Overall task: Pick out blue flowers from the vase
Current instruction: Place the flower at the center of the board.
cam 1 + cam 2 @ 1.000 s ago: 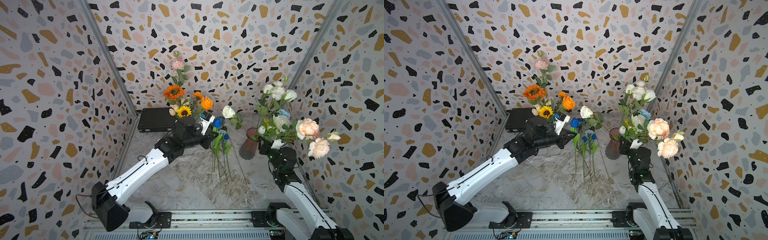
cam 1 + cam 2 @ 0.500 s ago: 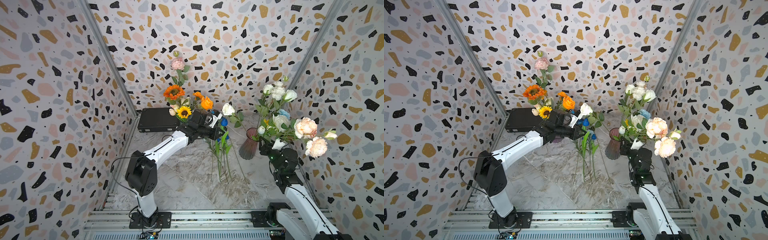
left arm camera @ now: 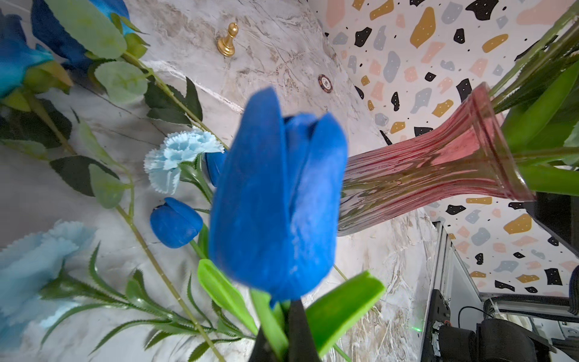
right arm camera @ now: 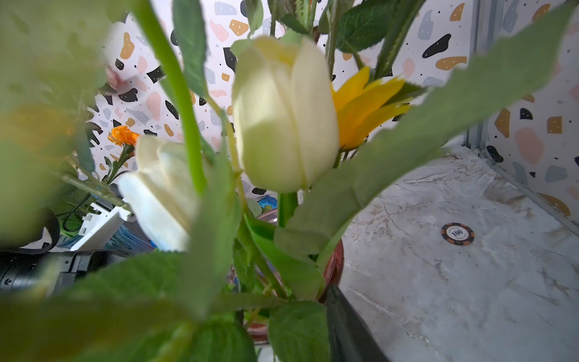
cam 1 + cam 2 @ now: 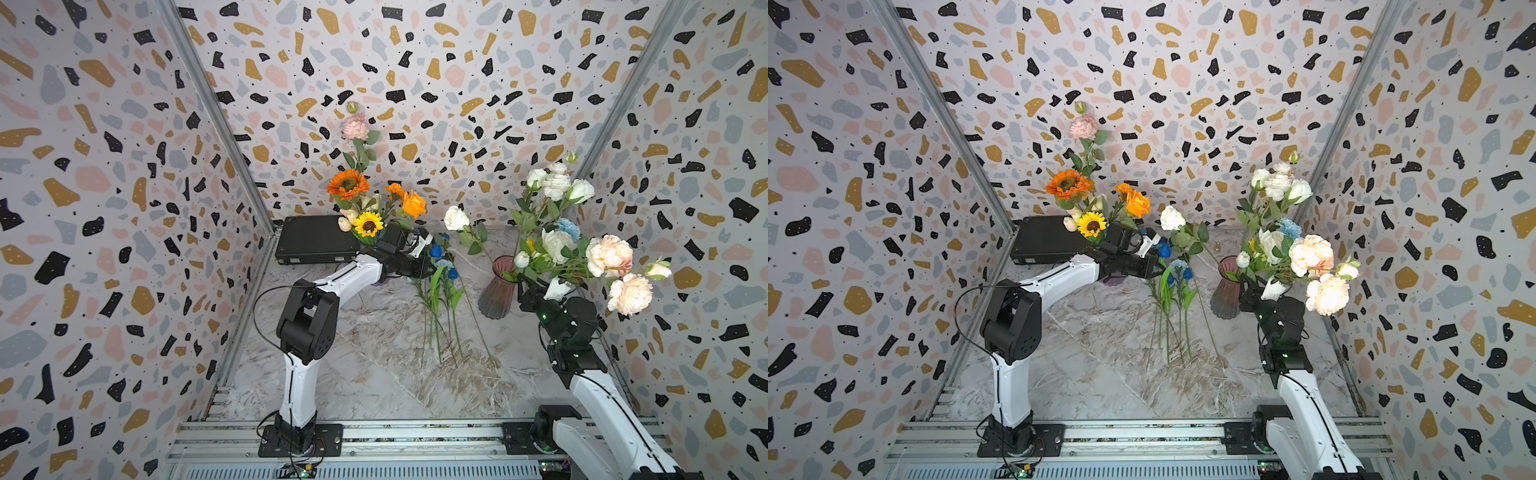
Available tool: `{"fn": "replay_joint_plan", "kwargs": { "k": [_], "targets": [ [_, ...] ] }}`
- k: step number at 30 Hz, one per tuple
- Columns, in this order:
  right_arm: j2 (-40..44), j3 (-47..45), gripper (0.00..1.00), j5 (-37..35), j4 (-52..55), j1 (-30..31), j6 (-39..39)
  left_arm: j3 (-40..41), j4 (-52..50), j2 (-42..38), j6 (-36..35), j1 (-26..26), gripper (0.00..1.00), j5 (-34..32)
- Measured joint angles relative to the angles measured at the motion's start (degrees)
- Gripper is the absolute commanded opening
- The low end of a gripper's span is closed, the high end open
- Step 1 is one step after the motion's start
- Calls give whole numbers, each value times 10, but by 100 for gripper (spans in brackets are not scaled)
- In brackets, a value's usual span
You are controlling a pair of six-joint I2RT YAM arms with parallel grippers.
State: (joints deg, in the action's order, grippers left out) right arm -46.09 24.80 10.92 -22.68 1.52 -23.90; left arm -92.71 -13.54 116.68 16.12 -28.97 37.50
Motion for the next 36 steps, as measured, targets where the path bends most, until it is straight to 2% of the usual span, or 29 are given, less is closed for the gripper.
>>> {"fn": "replay_joint_plan", "kwargs": {
  "k": [3,8,11,19,27,32,36],
  "targets": [
    [3,1,47,0,11,0,4,8,5,0,-7,11,17,13],
    [4,12,52,6,22,0,11,14,11,11,-17,21,45,27],
    [4,17,55,9,23,0,14,25,22,11,-17,21,53,30],
    [7,28,63,14,47,0,23,30,45,5,-9,21,56,40],
    [36,65,67,14,89,0,41,63,69,-71,-3,11,56,33],
    [36,89,69,16,97,0,48,65,72,-102,-20,-23,58,10],
    [1,120,69,31,89,0,38,64,63,-102,-43,-69,60,-17]
  ]
}}
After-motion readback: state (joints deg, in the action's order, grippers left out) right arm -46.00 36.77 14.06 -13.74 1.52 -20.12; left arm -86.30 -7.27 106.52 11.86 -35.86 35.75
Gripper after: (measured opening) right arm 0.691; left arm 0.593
